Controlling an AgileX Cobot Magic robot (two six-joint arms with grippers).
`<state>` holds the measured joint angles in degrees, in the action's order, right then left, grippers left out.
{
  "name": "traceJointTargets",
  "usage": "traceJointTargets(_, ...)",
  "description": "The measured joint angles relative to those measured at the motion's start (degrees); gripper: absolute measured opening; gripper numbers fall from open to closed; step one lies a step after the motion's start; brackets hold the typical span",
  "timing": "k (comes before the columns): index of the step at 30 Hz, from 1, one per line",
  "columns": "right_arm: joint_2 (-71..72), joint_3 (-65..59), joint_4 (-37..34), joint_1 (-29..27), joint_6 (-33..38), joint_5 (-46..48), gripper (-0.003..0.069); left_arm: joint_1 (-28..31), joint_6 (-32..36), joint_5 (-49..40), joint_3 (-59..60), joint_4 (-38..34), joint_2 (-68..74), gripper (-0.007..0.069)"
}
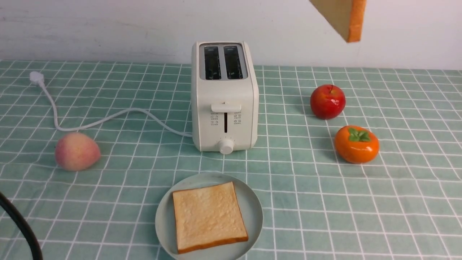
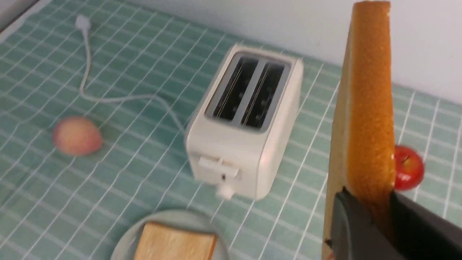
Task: Take toasted bread from bread machine on blue coffee table place on plate.
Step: 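Place the held slice of bread on top of the slice on the plate with the right gripper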
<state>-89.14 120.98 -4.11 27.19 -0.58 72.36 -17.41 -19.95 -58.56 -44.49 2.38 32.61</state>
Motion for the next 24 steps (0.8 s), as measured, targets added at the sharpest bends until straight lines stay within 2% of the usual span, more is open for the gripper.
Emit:
traceJointTargets(3, 1.85, -9.30, -5.14, 0.00, 1.66, 0.20, 0.0081, 0.00, 0.00, 0.55, 0.00, 0.18, 0.00, -0.0014)
traceJointTargets(7, -0.52, -25.84, -20.54, 0.00, 10.95, 0.20, 0.0081, 0.00, 0.00, 1.02, 0.00, 0.42, 0.00, -0.0014)
traceJointTargets(8, -0.77, -26.36, -21.32, 0.00, 11.43, 0.20, 0.0081, 0.00, 0.00, 1.02, 0.00, 0.42, 0.00, -0.0014)
traceJointTargets(9, -2.94, -29.42, -27.54, 0.00, 15.31, -0.12, 0.0081, 0.00, 0.00, 1.08, 0.00, 0.42, 0.00, -0.0014)
traceJointTargets(14, -11.49, -30.99, -44.80, 0.00, 24.13, -1.87, 0.0081, 0.00, 0.06, 1.38, 0.00, 1.85, 0.00, -0.0014)
traceJointTargets(18, -16.13, -30.99, -52.33, 0.00, 29.08, -4.41, 0.0081, 0.00, 0.06, 1.38, 0.00, 3.93, 0.00, -0.0014)
traceJointTargets(24, -19.83, -30.99, -53.47, 0.00, 30.14, -7.67, 0.0081, 0.00, 0.06, 1.32, 0.00, 4.26, 0.00, -0.0014)
